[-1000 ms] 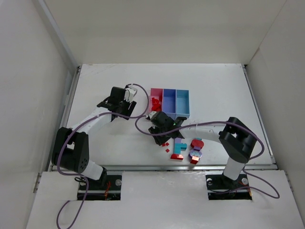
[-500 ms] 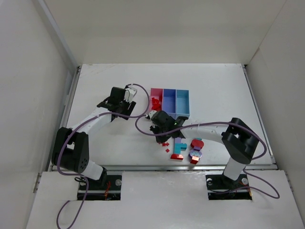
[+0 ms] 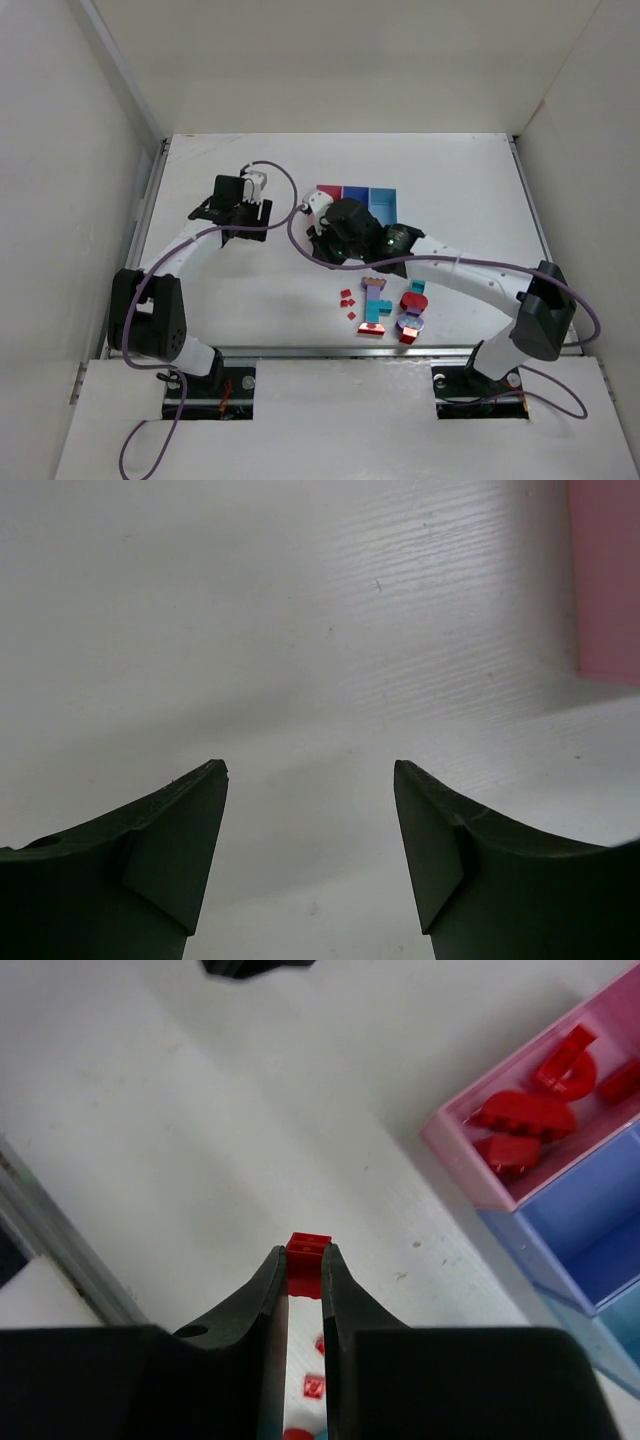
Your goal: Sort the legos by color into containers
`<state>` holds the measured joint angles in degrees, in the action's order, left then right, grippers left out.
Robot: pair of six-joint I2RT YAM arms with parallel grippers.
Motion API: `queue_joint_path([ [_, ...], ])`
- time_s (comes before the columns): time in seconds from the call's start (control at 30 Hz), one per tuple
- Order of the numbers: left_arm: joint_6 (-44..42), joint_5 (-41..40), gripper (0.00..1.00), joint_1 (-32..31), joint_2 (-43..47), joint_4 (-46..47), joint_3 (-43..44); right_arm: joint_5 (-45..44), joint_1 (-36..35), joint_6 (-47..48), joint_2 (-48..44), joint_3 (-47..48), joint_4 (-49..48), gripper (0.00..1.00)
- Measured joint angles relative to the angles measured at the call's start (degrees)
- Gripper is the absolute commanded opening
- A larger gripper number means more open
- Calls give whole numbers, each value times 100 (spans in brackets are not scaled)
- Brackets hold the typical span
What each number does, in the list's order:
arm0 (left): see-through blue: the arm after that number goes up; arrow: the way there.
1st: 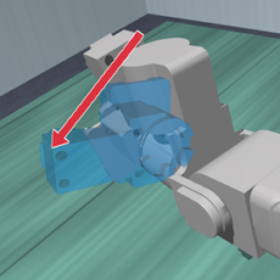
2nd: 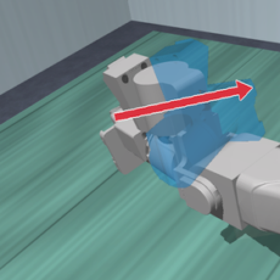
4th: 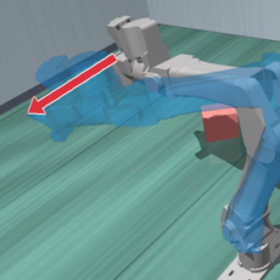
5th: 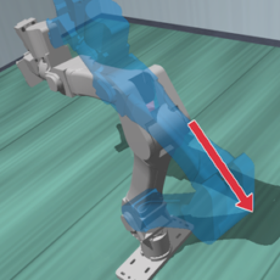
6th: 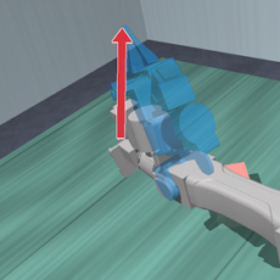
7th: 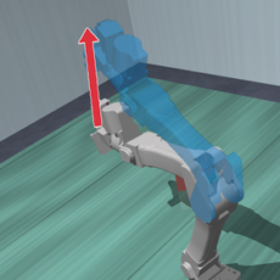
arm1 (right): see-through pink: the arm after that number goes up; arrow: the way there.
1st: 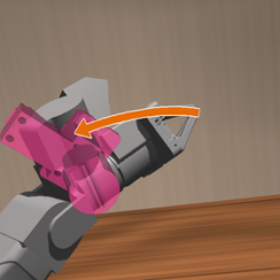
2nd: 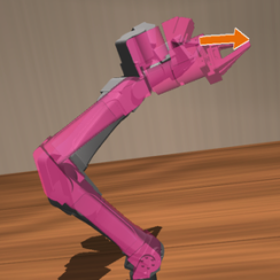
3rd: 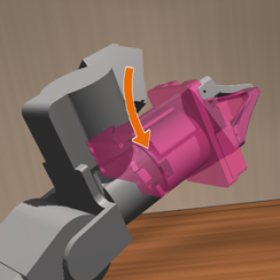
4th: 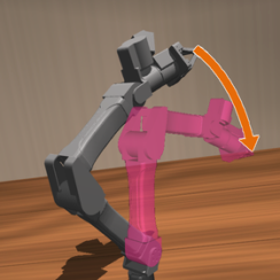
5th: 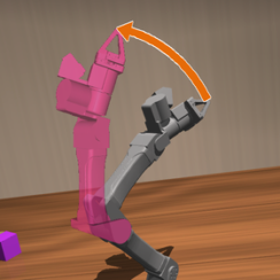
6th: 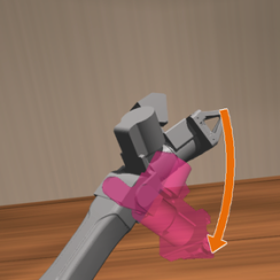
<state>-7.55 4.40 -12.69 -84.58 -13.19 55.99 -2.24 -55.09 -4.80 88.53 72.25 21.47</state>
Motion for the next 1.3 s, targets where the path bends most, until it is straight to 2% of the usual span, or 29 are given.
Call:
queue_joint_path([
  [0.13,542,162,65,76,0,-76,31,-264,289,-184,603,667,-144,0],
  [0.43,1054,94,65,323,-13,-345,118,-675,1318,-863,1716,1174,-400,0],
  [0.5,1084,24,65,323,-31,-363,186,-678,1399,-876,1878,1314,-407,2],
  [0.57,1086,-20,65,319,-44,-376,251,-636,1414,-870,1915,1335,-409,8],
  [0.6,1088,-33,65,319,-44,-380,267,-619,1408,-868,1915,1340,-402,16],
  [0.63,1088,-44,65,317,-44,-385,280,-597,1394,-868,1915,1355,-402,41],
  [0.7,1088,-63,65,317,-46,-385,310,-568,1377,-852,1915,1386,-402,69],
  [0.77,1091,-57,65,317,-46,-382,310,-533,1366,-837,1917,1414,-391,82],
  [0.97,1091,-31,65,317,-46,-380,313,-461,1351,-562,1808,1429,-262,84],
  [1.13,1095,-26,65,317,-46,-378,310,-393,1021,-280,999,802,111,83],
  [1.3,1099,-33,65,317,-46,-374,310,-2,382,-367,348,-267,352,72],
])
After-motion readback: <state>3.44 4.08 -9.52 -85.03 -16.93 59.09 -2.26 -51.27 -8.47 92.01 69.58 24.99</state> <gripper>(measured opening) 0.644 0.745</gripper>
